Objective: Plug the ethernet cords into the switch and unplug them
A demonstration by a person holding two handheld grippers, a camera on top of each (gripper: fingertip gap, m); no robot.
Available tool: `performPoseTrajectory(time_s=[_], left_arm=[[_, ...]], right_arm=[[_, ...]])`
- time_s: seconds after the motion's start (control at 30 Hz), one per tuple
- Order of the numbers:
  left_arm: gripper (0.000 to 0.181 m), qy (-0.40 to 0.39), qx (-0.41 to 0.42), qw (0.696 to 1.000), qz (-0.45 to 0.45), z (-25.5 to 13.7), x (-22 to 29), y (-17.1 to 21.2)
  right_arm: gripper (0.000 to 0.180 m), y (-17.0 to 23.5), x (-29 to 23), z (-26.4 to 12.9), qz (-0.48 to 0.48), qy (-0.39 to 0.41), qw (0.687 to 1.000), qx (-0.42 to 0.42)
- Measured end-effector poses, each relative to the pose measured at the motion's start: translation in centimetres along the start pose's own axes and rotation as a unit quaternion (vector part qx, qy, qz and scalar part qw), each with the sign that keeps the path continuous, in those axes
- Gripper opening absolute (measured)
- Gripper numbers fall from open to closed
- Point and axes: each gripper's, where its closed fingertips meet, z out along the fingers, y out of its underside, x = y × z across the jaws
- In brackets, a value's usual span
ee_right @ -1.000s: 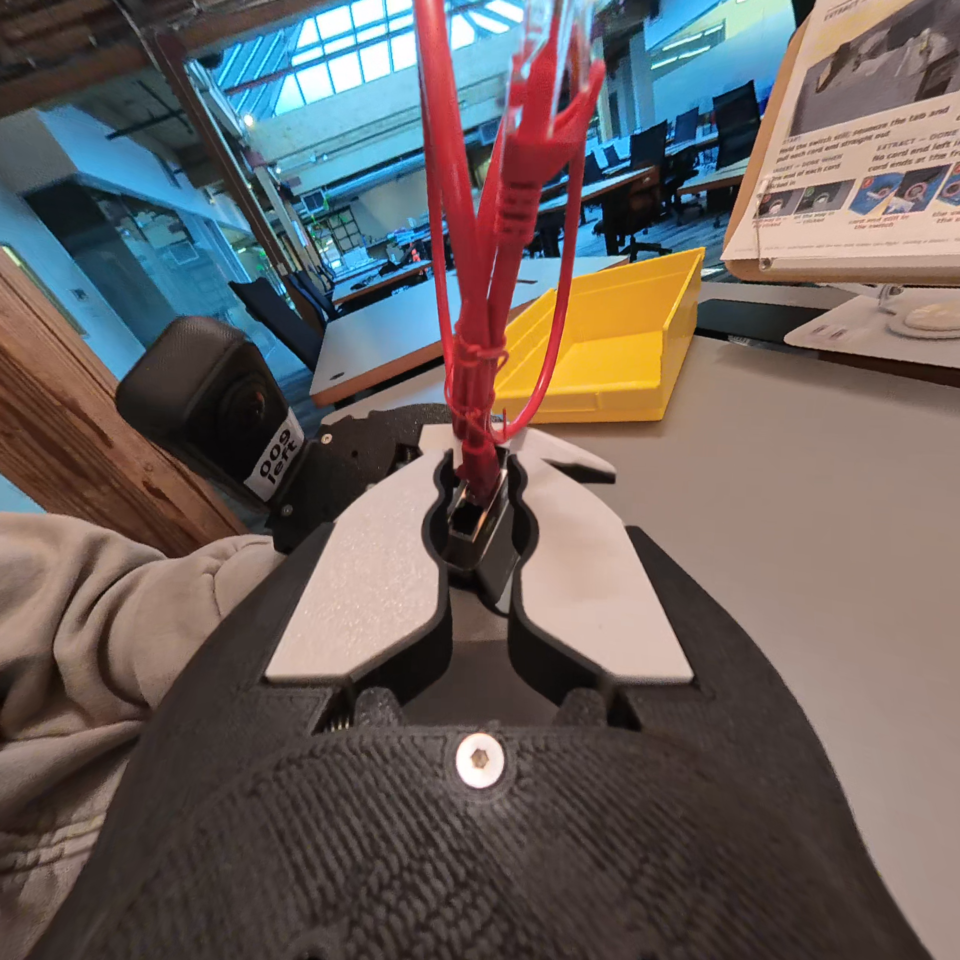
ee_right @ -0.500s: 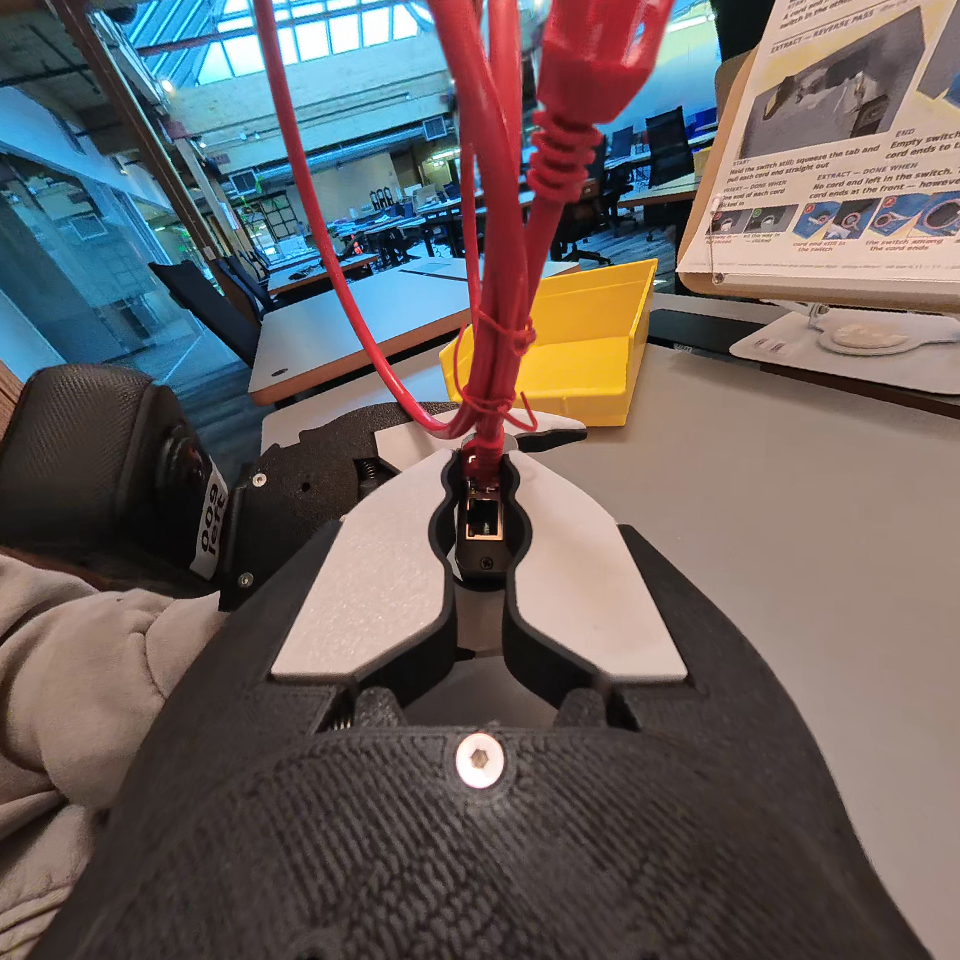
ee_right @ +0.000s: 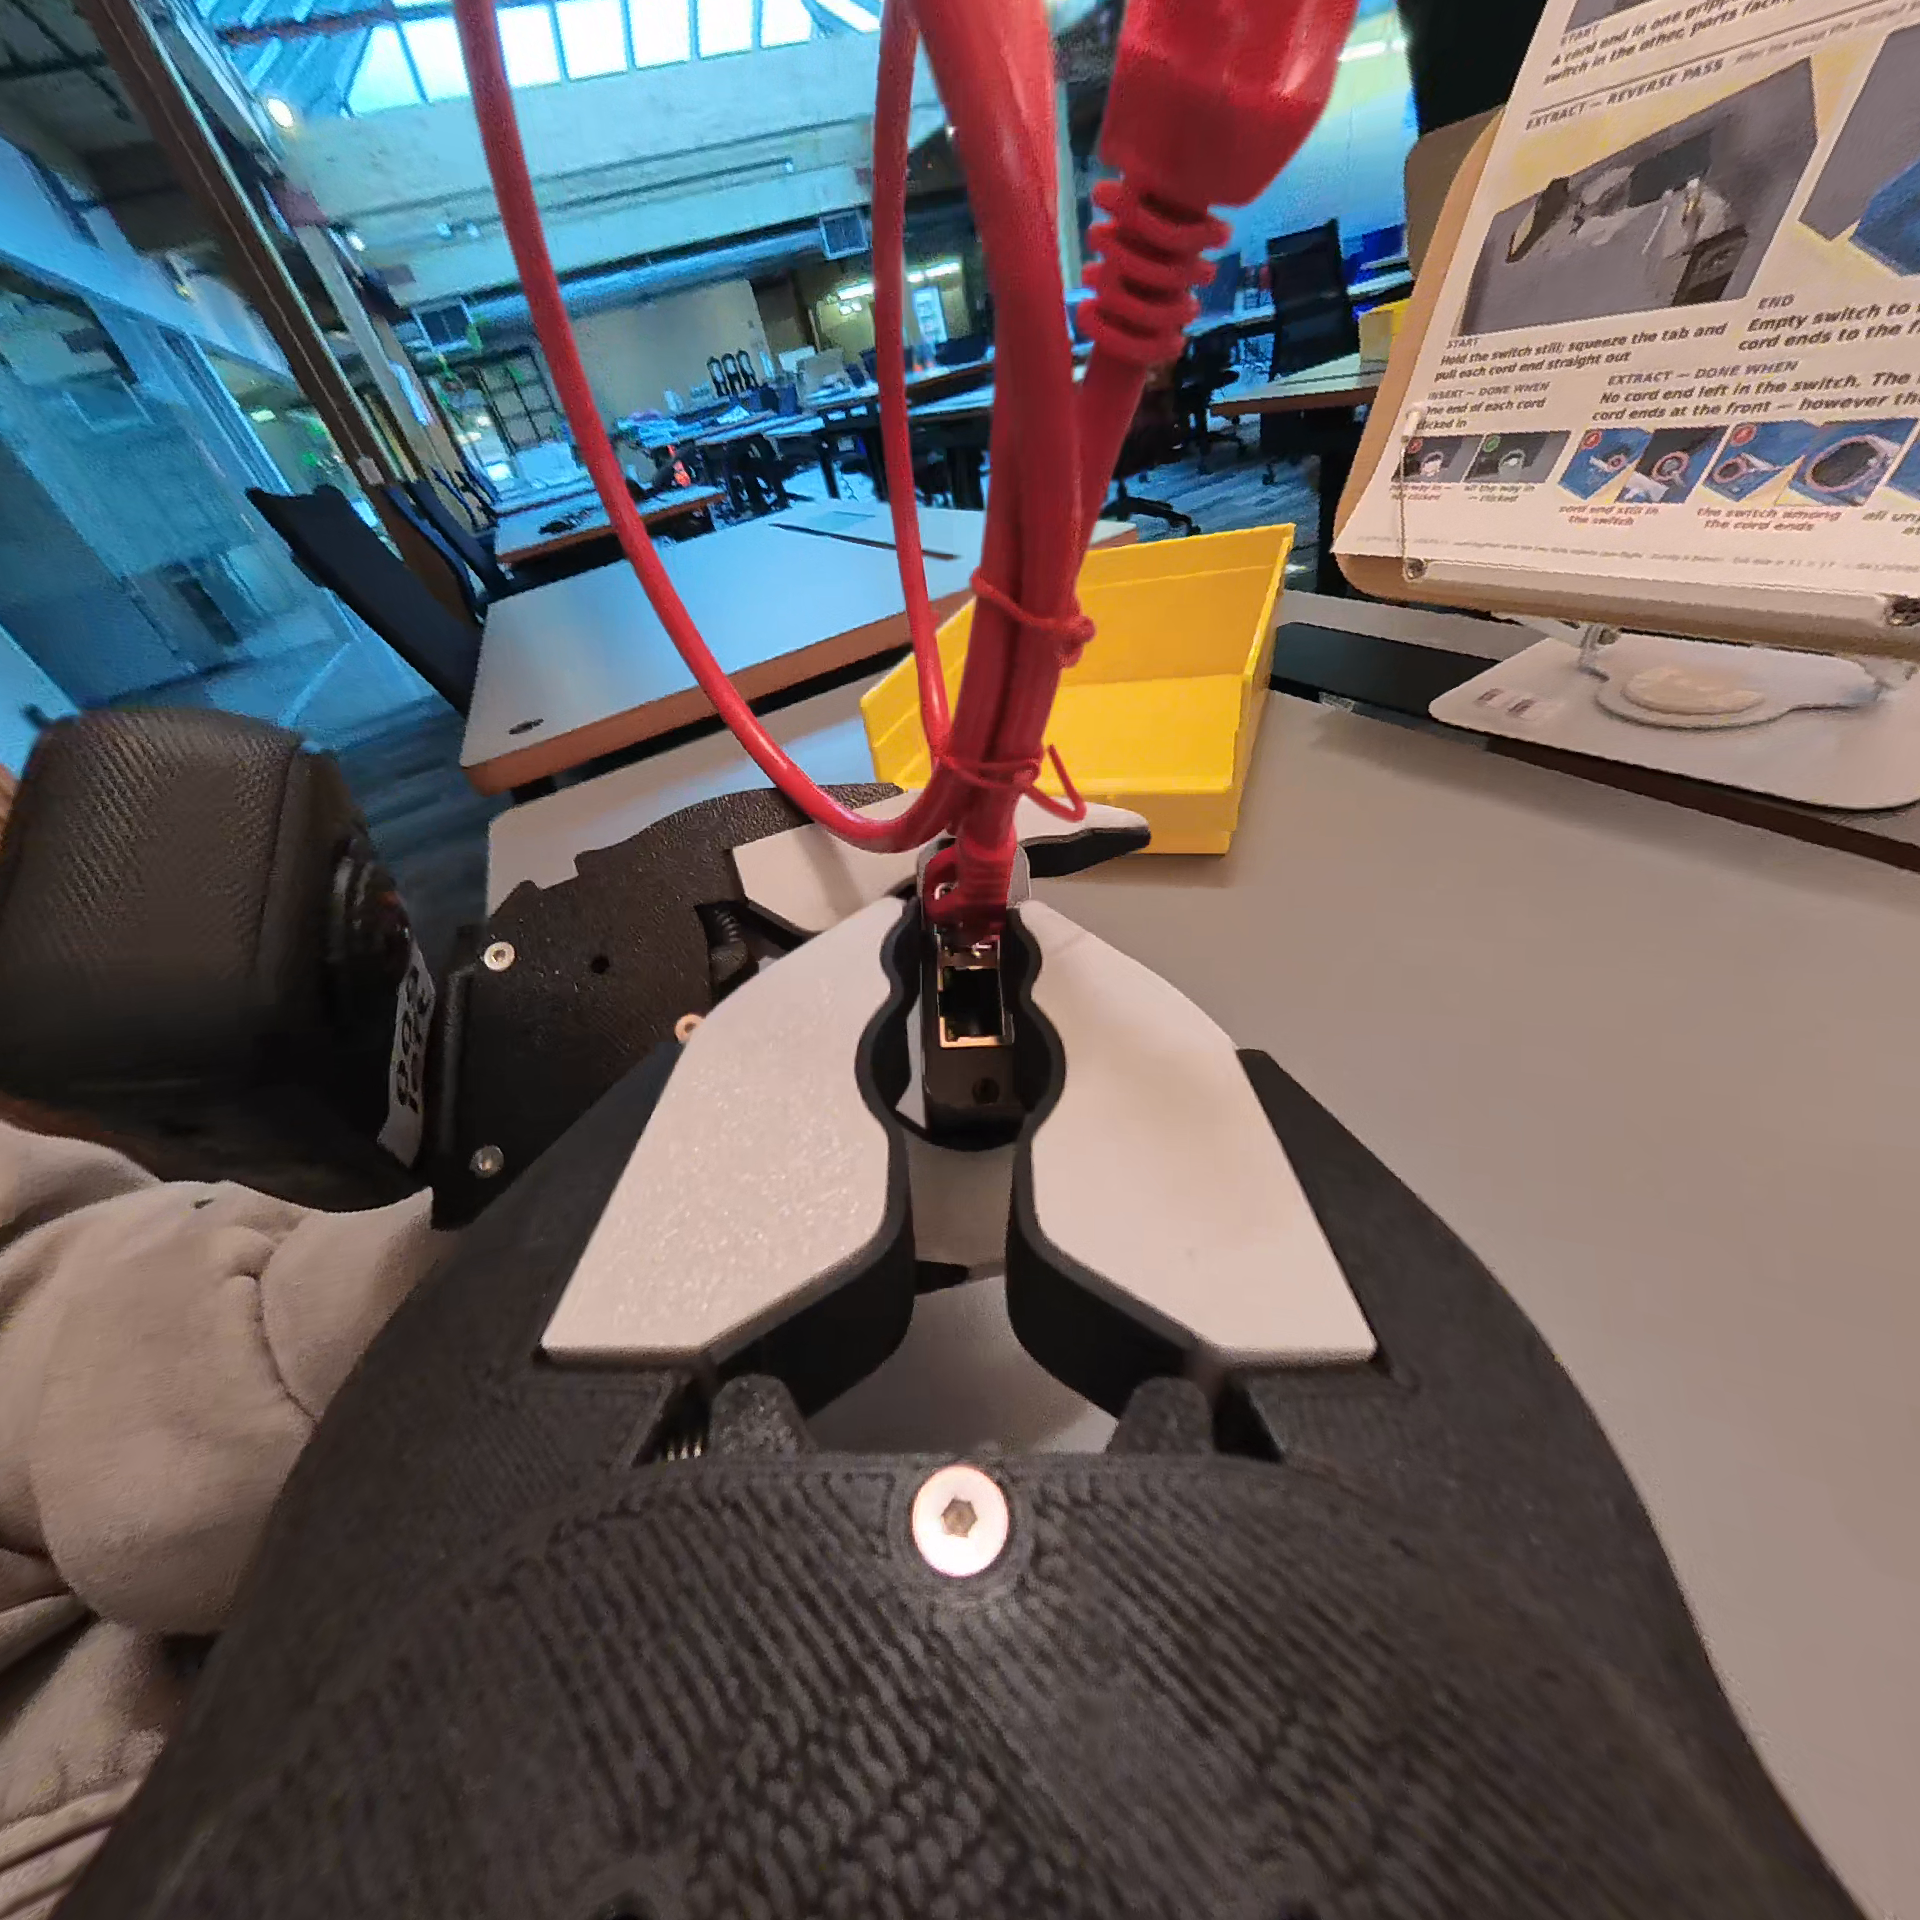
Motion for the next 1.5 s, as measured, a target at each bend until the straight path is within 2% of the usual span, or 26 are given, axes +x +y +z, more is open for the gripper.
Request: performPoseTrajectory(time_s=[0.2,0.27,0.37,0.53,1.5], left_arm=[[0.076,0.0,-0.001,1.0,0.004,-0.05,0.03,-0.15],[0.069,0.0,-0.005,1.0,0.005,-0.06,0.0,-0.08],[0.077,0.0,-0.008,1.0,0.012,-0.07,0.18,0.0],[0.076,0.0,-0.009,1.0,0.025,-0.06,0.37,-0.12],[0.076,0.013,-0.013,1.0,0.006,-0.11,0.67,-0.16]], right_arm=[[0.014,-0.18,-0.01,-0.12,-0.001,-0.007,1.0,0.01],[0.014,-0.27,0.03,-0.04,0.0,-0.003,1.0,0.014],[0.015,-0.31,0.09,-0.03,0.004,-0.006,1.0,0.023],[0.014,-0.24,0.17,-0.35,0.0,-0.019,1.0,0.02],[0.015,-0.3,0.4,-0.43,0.003,-0.028,0.998,0.047]])
